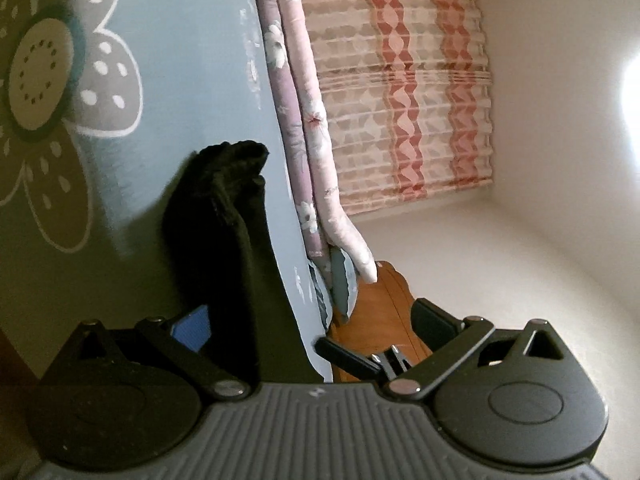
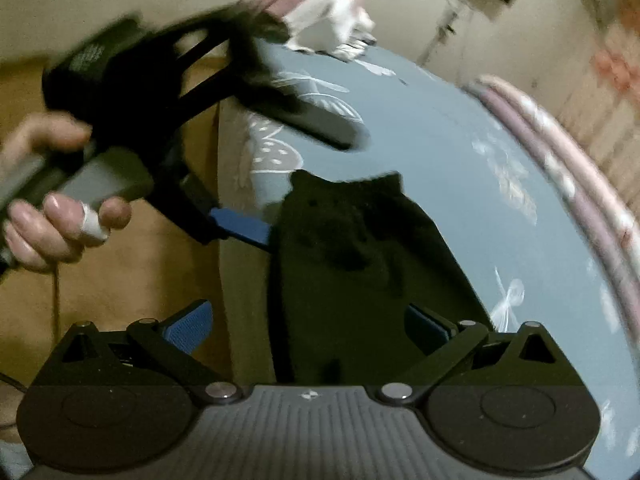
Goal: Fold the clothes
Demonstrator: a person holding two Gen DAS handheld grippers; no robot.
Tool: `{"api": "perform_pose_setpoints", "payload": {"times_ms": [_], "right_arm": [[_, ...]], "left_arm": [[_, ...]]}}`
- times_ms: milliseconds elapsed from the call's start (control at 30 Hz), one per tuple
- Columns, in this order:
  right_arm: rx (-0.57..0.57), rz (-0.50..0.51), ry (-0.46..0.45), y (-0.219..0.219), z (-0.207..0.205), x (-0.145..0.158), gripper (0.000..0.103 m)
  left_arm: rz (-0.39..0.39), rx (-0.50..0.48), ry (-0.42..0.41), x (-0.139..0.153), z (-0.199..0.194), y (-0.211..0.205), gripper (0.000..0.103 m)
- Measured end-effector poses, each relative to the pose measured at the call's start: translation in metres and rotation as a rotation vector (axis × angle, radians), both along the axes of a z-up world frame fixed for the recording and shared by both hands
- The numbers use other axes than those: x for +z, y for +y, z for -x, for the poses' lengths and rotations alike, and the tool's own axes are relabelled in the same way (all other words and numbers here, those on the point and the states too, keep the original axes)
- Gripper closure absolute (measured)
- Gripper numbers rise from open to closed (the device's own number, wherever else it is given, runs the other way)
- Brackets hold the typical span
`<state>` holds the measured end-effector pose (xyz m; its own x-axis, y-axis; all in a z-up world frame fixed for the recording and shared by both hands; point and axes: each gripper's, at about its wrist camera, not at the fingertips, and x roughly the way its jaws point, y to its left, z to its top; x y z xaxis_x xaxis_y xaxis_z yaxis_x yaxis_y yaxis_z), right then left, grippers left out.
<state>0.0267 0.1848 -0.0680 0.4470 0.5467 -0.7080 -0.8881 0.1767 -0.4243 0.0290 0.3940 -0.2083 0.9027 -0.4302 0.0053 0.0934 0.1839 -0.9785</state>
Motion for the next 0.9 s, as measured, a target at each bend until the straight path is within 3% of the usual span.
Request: {"api": "perform_pose_setpoints", "payload": {"times_ms": [133,267,367,433,700,900], "right_arm": [[0.020,0.084,-0.117,0.016,0.016,-0.025,0.021],[-0.028,0.109,-0.211,0.022,0.023,-0.038,0.053],[-0.055,0.084,-0.212,0.020,0.021,-0.035,0.065],[-0.071,0.065,-0.210,0.020,0.021,-0.029,0.090],[-0.122,-0.004,-0.136,0.014,0.007,-0.007,0.094],[-0.113,-0.025,-0.130,0.013,0.009,-0.003,0.094]], "left_arm": [[0.006,-0.012,-0.024,-0.002,0.006,0.005,0.003],[-0.006,-0.024,-0.028,-0.001,0.009,0.005,0.003],[-0.002,-0.024,-0.027,0.000,0.009,0.004,0.003],[-0.001,-0.019,-0.019,0.001,0.007,0.004,0.002],[-0.003,-0.028,-0.006,0.005,0.002,-0.007,0.002],[-0.023,-0.030,0.039,0.011,-0.016,-0.007,0.002]]}}
